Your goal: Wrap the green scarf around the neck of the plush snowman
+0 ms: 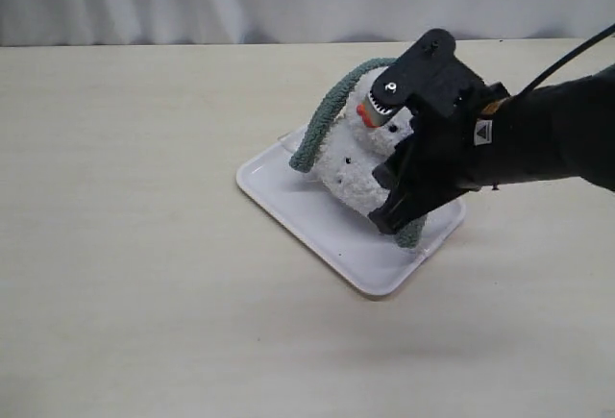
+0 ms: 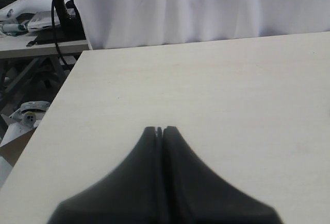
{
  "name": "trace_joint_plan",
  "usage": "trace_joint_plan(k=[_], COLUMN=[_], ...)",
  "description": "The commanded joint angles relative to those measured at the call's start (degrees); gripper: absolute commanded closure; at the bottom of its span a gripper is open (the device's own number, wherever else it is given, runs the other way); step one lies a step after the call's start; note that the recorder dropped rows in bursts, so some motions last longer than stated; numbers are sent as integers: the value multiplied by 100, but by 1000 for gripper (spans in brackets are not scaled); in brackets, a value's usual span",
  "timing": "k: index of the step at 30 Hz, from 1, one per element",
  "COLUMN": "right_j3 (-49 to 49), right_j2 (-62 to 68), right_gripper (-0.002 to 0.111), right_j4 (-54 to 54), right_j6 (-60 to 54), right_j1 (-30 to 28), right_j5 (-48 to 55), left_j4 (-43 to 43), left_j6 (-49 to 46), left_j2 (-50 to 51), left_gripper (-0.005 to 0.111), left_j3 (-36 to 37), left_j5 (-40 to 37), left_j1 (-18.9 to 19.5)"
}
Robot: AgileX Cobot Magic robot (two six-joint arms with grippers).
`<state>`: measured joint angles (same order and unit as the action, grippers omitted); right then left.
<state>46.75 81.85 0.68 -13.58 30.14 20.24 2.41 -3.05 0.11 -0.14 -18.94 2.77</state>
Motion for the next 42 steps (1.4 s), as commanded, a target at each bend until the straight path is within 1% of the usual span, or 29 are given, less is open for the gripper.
trace_joint_plan(k=[1,3,5,8,10,12,15,20,27,29,31,34,37,40,41,42], right_j3=[-38,-197,-420,-665,-765,-783,-772,-587,-542,-542,-542,-542,-542,-542,-542,-542], right_j2=[12,40,95,226,340,533,916,1432,1471,1460,1460,1460,1484,1530,1530,1530], right_gripper=[51,51,51,51,51,51,51,51,51,52,57,70,84,101,104,104], right_j4=[-8,207,561,1189,1223,1223,1223,1223,1223,1397,1655,1833,1833,1822,1806,1780], right_j6=[1913,2496,3057,4054,4360,4446,4570,4599,4577,4577,4577,4577,4577,4654,4736,4778], right_j1=[0,0,0,0,0,0,-49,-284,-296,-296,-296,-296,-296,-296,-296,-268], right_j5=[1192,1349,1210,433,-229,-855,-1405,-1295,-1126,-1137,-1190,-1310,-1490,-1604,-1604,-1604], left_j4=[-3,-3,-3,-3,-3,-3,-3,-3,-3,-3,-3,-3,-3,-3,-3,-3], left_j6=[14,14,14,14,14,14,14,14,14,14,14,14,14,14,14,14], left_j2=[-11,-11,-11,-11,-11,-11,-11,-11,-11,-11,-11,-11,-11,-11,-11,-11], left_gripper=[107,107,107,107,107,107,107,107,107,107,107,107,107,107,107,107], left_j3=[14,14,14,14,14,14,14,14,14,14,14,14,14,14,14,14], left_j5=[44,44,44,44,44,44,44,44,44,44,44,44,44,44,44,44], left_j1=[22,22,22,22,22,22,22,22,22,22,22,22,22,22,22,22])
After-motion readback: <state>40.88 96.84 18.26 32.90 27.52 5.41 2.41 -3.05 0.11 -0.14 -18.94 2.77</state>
